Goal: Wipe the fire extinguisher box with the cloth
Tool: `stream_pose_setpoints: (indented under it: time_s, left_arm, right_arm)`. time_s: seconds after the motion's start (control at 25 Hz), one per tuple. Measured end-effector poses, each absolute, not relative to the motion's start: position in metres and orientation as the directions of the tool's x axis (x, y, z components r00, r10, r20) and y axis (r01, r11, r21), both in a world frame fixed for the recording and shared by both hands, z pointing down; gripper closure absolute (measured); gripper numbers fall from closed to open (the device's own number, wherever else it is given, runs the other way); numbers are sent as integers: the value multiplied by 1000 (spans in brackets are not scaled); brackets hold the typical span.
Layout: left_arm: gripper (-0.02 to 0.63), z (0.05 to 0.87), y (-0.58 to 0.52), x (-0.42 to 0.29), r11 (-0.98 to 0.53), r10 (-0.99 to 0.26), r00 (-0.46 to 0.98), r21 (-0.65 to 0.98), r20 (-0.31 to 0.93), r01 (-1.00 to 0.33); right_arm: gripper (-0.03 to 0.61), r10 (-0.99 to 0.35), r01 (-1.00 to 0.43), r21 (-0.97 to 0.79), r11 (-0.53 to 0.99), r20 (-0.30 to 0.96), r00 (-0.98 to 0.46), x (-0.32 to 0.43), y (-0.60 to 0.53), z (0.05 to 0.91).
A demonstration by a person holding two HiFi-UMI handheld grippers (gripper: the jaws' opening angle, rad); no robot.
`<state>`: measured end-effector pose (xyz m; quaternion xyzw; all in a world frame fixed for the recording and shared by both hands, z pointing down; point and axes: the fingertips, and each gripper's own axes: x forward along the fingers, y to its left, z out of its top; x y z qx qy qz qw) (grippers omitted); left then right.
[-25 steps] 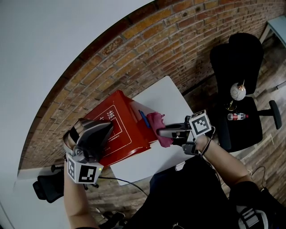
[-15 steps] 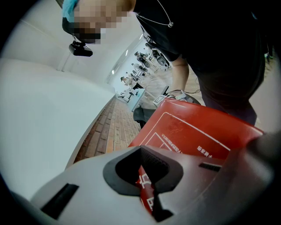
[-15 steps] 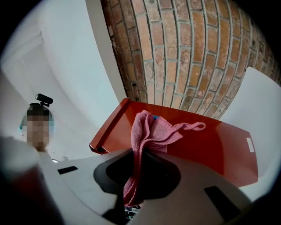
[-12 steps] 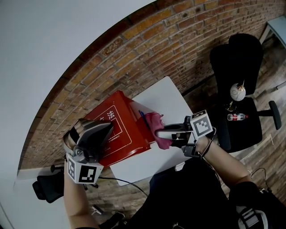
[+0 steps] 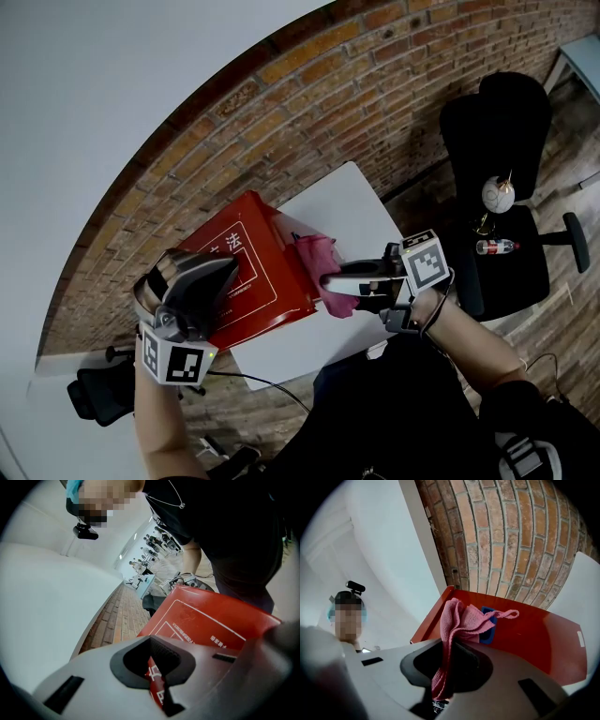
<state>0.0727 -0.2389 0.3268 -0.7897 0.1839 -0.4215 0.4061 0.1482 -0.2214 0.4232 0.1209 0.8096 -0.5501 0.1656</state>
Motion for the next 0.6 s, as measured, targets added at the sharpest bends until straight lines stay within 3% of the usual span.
stream_pose_setpoints:
  time_s: [0.6]
  left_arm:
    - [584, 326, -239, 73, -599, -634, 579, -799, 512, 50]
  right_arm:
    - [517, 31, 464, -805, 370, -489, -872, 152, -218, 387]
